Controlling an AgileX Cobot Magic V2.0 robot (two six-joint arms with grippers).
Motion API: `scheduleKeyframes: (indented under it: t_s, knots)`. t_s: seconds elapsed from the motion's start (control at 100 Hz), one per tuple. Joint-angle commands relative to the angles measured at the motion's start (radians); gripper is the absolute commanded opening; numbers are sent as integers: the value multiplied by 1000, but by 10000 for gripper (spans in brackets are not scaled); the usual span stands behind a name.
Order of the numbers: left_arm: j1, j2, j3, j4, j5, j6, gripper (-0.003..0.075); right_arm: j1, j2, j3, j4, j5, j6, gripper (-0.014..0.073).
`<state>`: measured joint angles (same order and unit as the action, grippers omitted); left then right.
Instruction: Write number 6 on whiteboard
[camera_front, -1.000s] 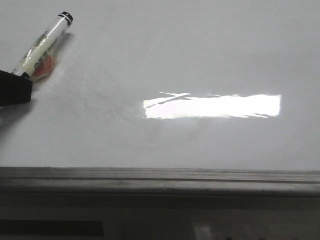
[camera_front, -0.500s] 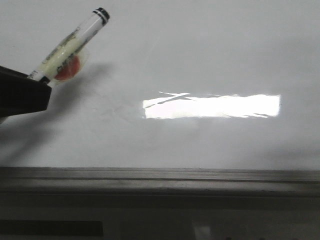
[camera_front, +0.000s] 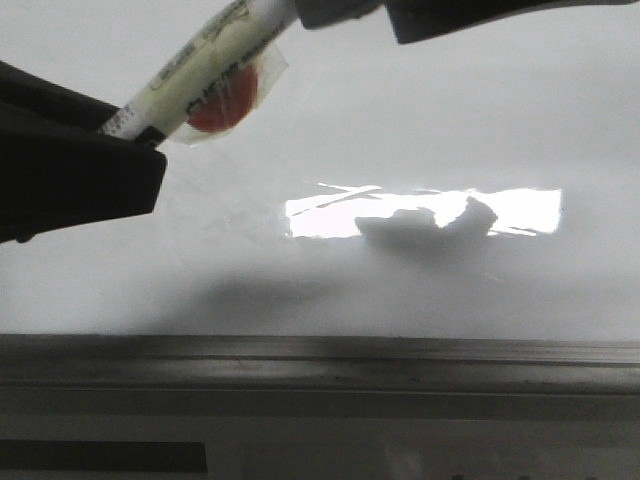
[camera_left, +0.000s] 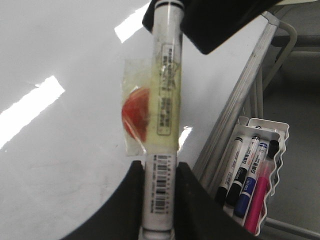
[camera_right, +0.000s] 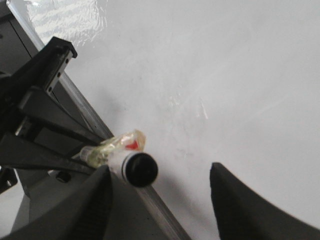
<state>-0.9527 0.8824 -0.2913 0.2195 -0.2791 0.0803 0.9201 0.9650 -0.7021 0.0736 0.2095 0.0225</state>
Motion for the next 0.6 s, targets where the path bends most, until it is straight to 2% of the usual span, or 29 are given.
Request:
scheduleKeyframes:
  t_s: [0.0, 0.12, 0.19, 0.4, 0.59]
  knots:
    - [-9, -6, -36, -3, -95, -2, -20, 0, 10, -58, 33, -89, -7, 395]
    - [-9, -6, -36, -1, -95, -2, -20, 21, 37, -86, 33, -89, -7, 393]
    - [-9, -6, -36, -1, -95, -2, -20, 39, 54, -98, 34, -88, -7, 365]
    - [-9, -6, -36, -1, -97, -2, -20, 52, 90, -103, 36, -90, -7, 230]
    - [-9, -6, -36, -1, -122, -2, -20, 52, 90, -103, 36, -78, -7, 45]
